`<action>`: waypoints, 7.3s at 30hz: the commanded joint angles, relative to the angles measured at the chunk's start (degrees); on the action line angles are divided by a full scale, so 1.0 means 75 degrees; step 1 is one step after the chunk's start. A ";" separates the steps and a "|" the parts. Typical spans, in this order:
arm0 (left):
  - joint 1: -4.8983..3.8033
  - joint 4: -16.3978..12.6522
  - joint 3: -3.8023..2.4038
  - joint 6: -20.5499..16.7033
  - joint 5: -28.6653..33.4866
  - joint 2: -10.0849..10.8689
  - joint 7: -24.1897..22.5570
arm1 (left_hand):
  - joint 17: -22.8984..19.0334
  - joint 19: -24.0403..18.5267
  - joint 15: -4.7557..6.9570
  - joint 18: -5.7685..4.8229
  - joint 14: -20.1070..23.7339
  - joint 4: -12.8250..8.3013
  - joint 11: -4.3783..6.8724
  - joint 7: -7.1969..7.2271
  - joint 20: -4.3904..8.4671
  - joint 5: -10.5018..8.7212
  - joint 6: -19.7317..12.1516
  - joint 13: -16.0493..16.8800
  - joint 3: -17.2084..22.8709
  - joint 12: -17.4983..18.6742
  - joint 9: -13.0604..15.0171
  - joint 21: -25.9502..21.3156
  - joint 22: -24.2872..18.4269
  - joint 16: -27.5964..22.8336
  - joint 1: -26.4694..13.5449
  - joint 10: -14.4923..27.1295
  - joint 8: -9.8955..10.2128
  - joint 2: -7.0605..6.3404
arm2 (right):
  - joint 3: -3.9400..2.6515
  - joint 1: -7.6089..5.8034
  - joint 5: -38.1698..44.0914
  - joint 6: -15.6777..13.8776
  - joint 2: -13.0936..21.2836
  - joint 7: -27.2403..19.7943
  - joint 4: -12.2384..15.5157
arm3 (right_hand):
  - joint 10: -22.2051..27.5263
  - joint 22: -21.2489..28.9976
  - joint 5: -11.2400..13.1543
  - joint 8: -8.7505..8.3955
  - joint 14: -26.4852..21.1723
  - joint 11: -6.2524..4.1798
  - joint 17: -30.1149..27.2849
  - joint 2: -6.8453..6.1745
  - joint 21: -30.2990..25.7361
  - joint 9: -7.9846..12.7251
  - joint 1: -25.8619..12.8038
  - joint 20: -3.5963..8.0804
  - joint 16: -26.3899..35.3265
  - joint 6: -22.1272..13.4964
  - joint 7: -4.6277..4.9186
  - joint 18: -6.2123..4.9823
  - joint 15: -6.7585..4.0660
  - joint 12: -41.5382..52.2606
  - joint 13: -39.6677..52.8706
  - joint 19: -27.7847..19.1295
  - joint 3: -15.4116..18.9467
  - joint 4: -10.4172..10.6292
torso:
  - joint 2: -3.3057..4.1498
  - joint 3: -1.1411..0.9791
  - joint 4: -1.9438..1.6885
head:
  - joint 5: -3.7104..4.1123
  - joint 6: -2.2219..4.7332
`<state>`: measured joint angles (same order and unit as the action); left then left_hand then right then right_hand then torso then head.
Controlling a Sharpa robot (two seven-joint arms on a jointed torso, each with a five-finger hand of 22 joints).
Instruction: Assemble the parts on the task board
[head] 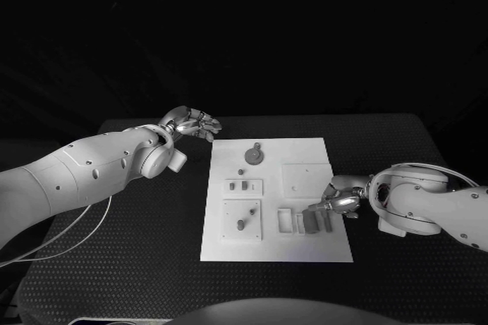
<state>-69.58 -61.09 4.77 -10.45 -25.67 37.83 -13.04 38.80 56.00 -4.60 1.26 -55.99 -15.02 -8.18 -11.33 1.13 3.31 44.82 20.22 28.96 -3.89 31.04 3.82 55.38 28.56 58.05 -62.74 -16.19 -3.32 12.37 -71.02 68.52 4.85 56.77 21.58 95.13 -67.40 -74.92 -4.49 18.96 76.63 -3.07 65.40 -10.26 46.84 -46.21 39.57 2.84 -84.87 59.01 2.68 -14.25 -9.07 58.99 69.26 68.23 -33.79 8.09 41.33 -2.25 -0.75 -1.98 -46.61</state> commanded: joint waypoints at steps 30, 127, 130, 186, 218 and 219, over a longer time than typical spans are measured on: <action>-0.0007 -0.0075 -0.0006 0.0079 0.0051 0.0051 -0.0053 | 0.0047 0.0001 -0.0003 0.0046 -0.0024 0.0010 0.0014 -0.0048 -0.0009 -0.0001 0.0011 0.0005 -0.0065 -0.0020 0.0000 0.0022 -0.0014 -0.0074 -0.0091 0.0000 -0.0011 0.0002 | 0.0102 0.0455 0.0419 0.0078 -0.0627 0.0238 -0.0372 | 0.0138 -0.0153 0.0006 -0.0489 -0.0080 0.0112 -0.0058 0.0023 0.0074 0.0081 0.0196 -0.0024 0.0069 0.0060 0.0190 -0.0100 0.0109 0.0032 -0.0018 -0.0130 -0.0008 -0.0945 | 0.0010 0.0000 0.0006 | -0.0056 -0.0111; -0.0012 -0.0155 -0.0007 0.0080 0.0051 0.0163 -0.0050 | 0.0116 -0.0006 -0.0005 0.0045 -0.0035 0.0030 0.0013 -0.0048 -0.0010 0.0003 0.0008 0.0007 -0.0075 -0.0021 0.0001 0.0022 -0.0022 -0.0138 -0.0120 0.0005 -0.0016 -0.0012 | 0.0090 0.0341 -0.1237 -0.0805 -0.1146 0.0607 -0.0166 | 0.0116 -0.0141 -0.0007 -0.0684 -0.0126 0.0089 -0.0137 0.1113 0.0028 -0.0024 -0.0416 -0.0144 0.0220 0.0372 0.0161 -0.0100 0.0100 0.0010 -0.0220 -0.0132 -0.0355 -0.2993 | 0.0005 -0.0004 0.0012 | -0.0162 -0.0234; -0.0012 -0.0158 -0.0007 0.0079 0.0051 0.0163 -0.0052 | 0.0118 -0.0006 -0.0005 0.0046 -0.0035 0.0031 0.0013 -0.0048 -0.0010 0.0004 0.0009 0.0007 -0.0075 -0.0021 0.0001 0.0022 -0.0022 -0.0140 -0.0120 0.0005 -0.0016 -0.0011 | 0.0090 0.0342 -0.1226 -0.0850 -0.1157 0.0612 -0.0170 | 0.0117 -0.0141 -0.0007 -0.0687 -0.0123 0.0089 -0.0129 0.1106 0.0027 -0.0023 -0.0428 -0.0144 0.0218 0.0371 0.0161 -0.0100 0.0100 0.0010 -0.0221 -0.0132 -0.0357 -0.2982 | 0.0007 -0.0006 0.0015 | -0.0162 -0.0228; -0.0015 -0.0164 -0.0008 0.0067 0.0051 0.0174 -0.0046 | 0.0166 -0.0014 -0.0007 0.0046 -0.0039 0.0046 0.0015 -0.0045 -0.0010 0.0031 0.0012 0.0010 -0.0049 -0.0023 0.0002 0.0020 -0.0028 -0.0190 -0.0107 0.0005 -0.0022 0.0005 | 0.0095 0.0349 -0.1203 -0.0598 -0.1235 0.0623 -0.0234 | 0.0320 -0.0151 0.0008 -0.0914 -0.0411 0.0170 -0.0403 -0.0272 -0.0051 -0.0084 -0.0513 -0.0153 0.0387 0.0163 0.0247 -0.0100 0.0167 -0.0007 -0.0268 -0.0198 -0.0813 -0.1884 | 0.0008 -0.0008 0.0013 | -0.0188 -0.0322; -0.0014 -0.0139 -0.0007 0.0073 0.0051 0.0135 -0.0055 | 0.0188 -0.0016 -0.0009 0.0043 -0.0045 0.0060 0.0015 -0.0045 -0.0014 0.0040 0.0015 0.0011 -0.0045 -0.0025 0.0002 0.0021 -0.0031 -0.0211 -0.0117 0.0003 -0.0025 -0.0002 | -0.0219 -0.0181 -0.0717 -0.0972 -0.0062 0.0452 0.0137 | 0.0169 -0.0152 0.0016 -0.0920 -0.0144 0.0155 -0.0169 0.0761 0.0042 -0.0194 0.0497 -0.0110 0.0298 0.0198 0.0239 -0.0100 0.0160 0.0118 -0.0295 -0.0089 -0.0578 -0.2861 | 0.0009 -0.0005 0.0012 | -0.0100 -0.0217; -0.0014 -0.0141 -0.0007 0.0069 0.0051 0.0130 -0.0054 | 0.0189 -0.0016 -0.0010 0.0043 -0.0045 0.0061 0.0015 -0.0045 -0.0014 0.0039 0.0015 0.0011 -0.0045 -0.0025 0.0002 0.0021 -0.0031 -0.0211 -0.0118 0.0002 -0.0025 -0.0003 | -0.0218 -0.0243 -0.0757 -0.0801 -0.0030 0.0503 0.0093 | 0.0162 -0.0149 0.0014 -0.0919 -0.0143 0.0158 -0.0180 0.0801 0.0038 -0.0197 0.0510 -0.0121 0.0305 0.0210 0.0234 -0.0100 0.0161 0.0115 -0.0303 -0.0090 -0.0532 -0.2929 | 0.0008 -0.0004 0.0013 | -0.0092 -0.0213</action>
<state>-69.62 -62.05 4.78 -10.36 -25.61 38.98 -12.96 40.14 56.00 -4.61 1.26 -55.99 -14.71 -8.18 -11.34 1.13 3.31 44.82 20.21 28.64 -3.89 31.01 3.81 55.23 27.23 57.60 -62.74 -16.14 -3.32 10.74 -72.42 61.26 -3.90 56.39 23.95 96.07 -65.84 -74.91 -4.71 12.30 75.22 -1.95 64.07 -4.61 46.95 -47.64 43.08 2.02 -82.25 60.37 4.21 -14.21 -7.92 59.67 67.04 67.26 -37.90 -13.44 41.37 -2.28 -0.64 -2.89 -48.38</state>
